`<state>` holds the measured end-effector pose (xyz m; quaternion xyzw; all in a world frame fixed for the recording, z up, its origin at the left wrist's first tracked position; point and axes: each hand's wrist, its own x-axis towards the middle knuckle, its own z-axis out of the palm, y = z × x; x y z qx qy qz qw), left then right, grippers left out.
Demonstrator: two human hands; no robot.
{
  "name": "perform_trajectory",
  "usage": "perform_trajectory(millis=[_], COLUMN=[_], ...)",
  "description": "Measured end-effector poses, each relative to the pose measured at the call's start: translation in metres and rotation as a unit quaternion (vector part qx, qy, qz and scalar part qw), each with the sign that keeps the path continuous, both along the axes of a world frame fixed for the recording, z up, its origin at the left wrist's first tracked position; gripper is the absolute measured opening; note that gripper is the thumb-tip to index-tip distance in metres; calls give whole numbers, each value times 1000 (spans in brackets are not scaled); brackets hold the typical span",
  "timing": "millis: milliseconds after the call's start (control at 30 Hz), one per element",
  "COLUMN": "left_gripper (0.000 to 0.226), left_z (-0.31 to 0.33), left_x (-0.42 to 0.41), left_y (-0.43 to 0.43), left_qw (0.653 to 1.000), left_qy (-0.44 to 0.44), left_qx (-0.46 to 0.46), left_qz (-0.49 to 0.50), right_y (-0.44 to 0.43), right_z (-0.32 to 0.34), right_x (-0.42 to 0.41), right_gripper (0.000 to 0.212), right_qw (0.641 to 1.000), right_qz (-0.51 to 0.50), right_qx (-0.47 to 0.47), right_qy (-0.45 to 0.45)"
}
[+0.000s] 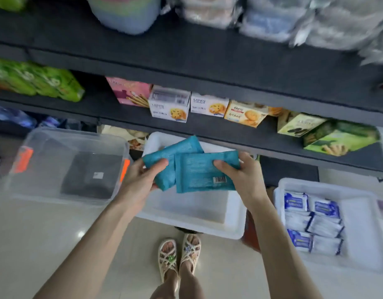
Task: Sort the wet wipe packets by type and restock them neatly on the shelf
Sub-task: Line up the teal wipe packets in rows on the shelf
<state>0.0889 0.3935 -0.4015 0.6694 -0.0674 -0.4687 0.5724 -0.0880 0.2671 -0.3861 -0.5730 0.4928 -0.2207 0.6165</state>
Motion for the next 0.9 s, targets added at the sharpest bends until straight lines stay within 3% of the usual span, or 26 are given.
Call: perform_trajectory(millis=[200,533,733,900], left_gripper=[34,36,24,39], left_z=[127,304,373,397], left_x=[-6,11,39,95], left_y=[-10,-56,-86,-108], left_qw=[990,931,896,889], left_qy=[-98,-141,-194,-169], left_qx=[-104,-315,-396,-424], left_qz=[4,117,43,-35], right_y=[-15,-26,-34,-54], right_z=[136,304,360,381], right_x=[9,74,138,196], right_gripper=[29,19,16,24], right_qw=[987,941,923,921], right_qz=[-94,-100,-10,-21], right_qx=[-71,-184,-180,-217], right_qy=[-107,-267,-339,-323])
